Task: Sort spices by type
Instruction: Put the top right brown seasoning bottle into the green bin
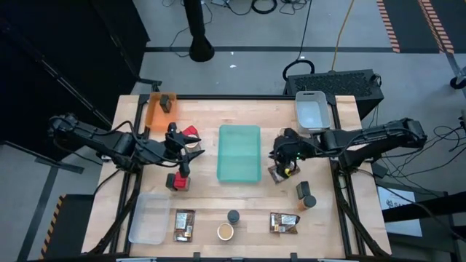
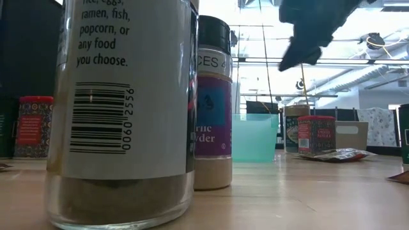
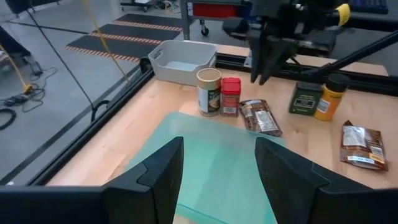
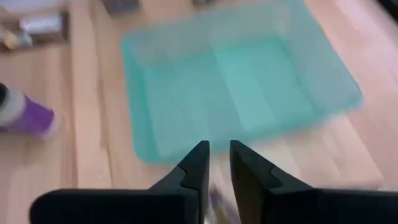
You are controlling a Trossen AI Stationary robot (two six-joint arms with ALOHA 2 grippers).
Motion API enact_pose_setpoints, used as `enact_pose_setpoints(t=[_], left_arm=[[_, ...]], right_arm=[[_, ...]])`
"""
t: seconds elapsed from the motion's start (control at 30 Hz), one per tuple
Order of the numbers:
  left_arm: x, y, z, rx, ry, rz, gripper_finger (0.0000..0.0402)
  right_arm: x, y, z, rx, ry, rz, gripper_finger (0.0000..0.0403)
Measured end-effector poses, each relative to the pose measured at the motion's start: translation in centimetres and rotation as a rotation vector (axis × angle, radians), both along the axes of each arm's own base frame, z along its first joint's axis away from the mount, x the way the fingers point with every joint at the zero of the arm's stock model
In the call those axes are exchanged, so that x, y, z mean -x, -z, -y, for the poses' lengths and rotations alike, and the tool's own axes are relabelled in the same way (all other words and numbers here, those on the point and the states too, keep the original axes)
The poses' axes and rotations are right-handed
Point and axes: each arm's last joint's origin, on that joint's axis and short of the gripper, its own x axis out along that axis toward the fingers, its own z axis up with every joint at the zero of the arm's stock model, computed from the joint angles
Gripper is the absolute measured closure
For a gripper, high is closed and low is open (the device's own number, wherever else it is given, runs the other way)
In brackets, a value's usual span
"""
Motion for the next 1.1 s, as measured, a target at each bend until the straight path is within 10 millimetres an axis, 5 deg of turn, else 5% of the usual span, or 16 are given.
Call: enact_pose_setpoints(t=[0.23, 0.47, 0.87, 1.1], left_arm=[[0.1, -0.1, -0.2, -0.038, -0.067, 0.007, 0.0201], [0.1, -0.1, -0.3, -0.054, -0.086, 0.007, 0.0201], [0.1, -0.1, -0.3, -0.075, -0.084, -0.001, 0.0201], [0.1, -0.1, -0.3, -0.113, -0.07, -0.017, 0.0201]], right_arm=[[1.5, -3.8, 0.5, -0.114, 0.254, -0.14, 0.031], [2.5, -6.2, 3.4, -0.172, 0.465, -0.178, 0.0251], [1.6, -4.1, 10.0, -0.366, 0.557, -0.303, 0.0116], [1.0, -1.7, 12.8, -0.419, 0.658, -0.444, 0.0082]])
